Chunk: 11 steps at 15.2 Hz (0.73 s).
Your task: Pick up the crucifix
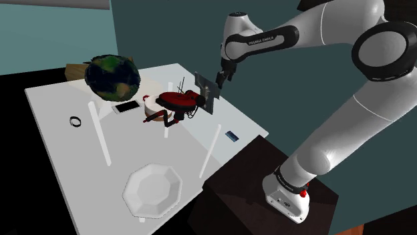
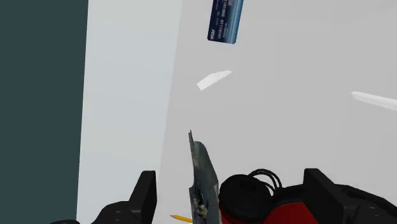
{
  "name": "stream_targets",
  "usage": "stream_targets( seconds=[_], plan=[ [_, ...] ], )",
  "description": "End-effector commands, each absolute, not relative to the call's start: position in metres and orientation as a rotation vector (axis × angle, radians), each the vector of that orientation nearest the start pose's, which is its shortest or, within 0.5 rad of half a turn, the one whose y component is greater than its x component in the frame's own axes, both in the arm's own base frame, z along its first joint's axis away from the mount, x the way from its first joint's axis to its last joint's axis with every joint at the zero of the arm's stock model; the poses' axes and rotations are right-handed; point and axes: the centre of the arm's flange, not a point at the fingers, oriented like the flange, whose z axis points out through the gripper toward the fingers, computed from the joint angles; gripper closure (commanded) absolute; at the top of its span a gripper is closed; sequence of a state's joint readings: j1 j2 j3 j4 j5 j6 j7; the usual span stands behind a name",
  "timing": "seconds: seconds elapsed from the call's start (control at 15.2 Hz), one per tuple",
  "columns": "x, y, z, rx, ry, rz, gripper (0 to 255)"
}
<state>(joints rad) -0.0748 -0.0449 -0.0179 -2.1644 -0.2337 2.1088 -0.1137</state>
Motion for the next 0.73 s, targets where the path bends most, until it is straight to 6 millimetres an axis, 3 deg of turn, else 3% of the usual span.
stream_targets(
  seconds=[0.0, 0.07, 0.66],
  plan=[
    [0.545, -0.065, 0.398, -3.349, -0.242, 0.058, 0],
    [0.554, -0.067, 0.390, -3.357, -0.244, 0.061, 0],
    [0.554, -0.067, 0.350, -3.357, -0.244, 0.061, 0]
  ],
)
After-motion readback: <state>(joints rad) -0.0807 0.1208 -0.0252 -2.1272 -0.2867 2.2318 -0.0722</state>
